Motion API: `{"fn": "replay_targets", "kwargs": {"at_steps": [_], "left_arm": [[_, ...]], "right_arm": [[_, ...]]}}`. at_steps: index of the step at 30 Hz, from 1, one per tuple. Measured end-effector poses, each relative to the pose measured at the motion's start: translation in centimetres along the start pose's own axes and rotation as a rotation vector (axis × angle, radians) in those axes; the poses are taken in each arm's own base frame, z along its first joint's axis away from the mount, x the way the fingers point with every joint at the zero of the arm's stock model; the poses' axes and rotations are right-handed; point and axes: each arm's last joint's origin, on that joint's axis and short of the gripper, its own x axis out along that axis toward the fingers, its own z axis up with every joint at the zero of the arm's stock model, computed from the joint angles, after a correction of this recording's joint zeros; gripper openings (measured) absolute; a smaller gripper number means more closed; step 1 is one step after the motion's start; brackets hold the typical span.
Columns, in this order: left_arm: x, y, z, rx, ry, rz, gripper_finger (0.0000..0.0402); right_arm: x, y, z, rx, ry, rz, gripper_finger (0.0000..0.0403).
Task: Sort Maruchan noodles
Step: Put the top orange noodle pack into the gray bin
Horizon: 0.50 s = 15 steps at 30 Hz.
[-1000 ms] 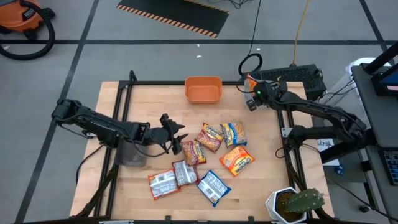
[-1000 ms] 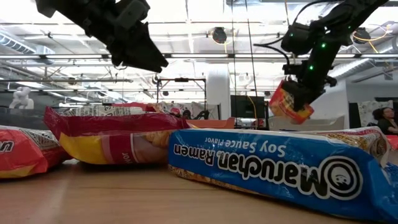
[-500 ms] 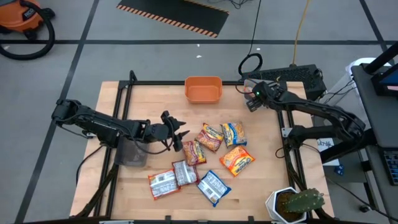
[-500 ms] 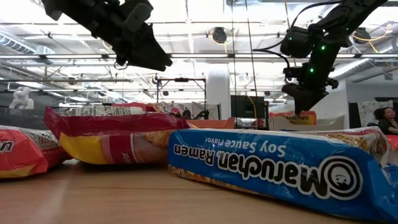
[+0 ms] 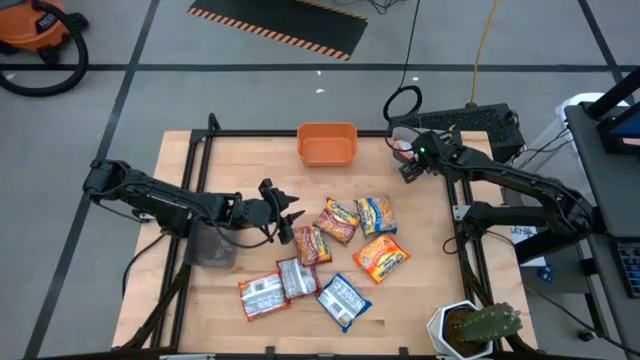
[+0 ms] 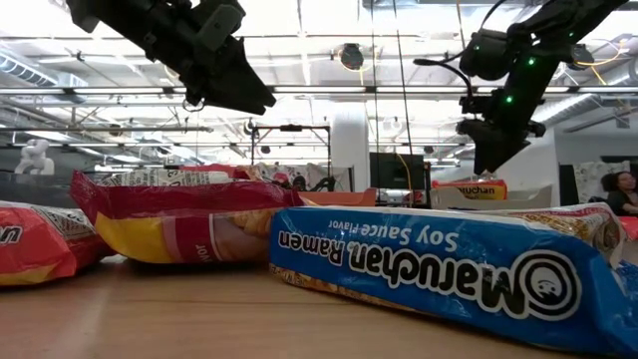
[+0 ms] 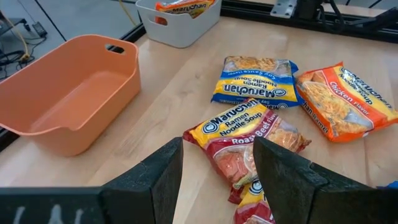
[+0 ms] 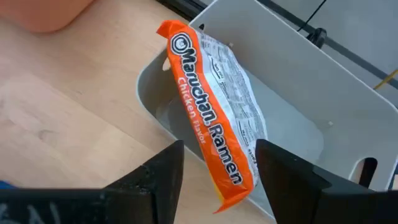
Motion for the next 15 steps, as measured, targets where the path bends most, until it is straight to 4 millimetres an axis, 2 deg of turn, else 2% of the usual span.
{"fn": "replay_targets", "kwargs": {"at_steps": [4, 8, 15], "left_arm": [[0.0, 0.0, 0.0, 0.001, 0.0, 0.0, 0.0202], [0.0, 0.1, 0.0, 0.009, 0.0, 0.002, 0.0202], [0.2, 0.4, 0.1, 0.011, 0.0, 0.014, 0.0202]], "right_arm": [[0.5, 0.3, 0.0, -0.012, 0.025, 0.028, 0.0172], [1.1, 0.7, 0.2, -0.019, 0.027, 0.072, 0.0136], [2.9, 0.8, -0.3, -0.059, 0.011, -0.029, 0.0077]]}}
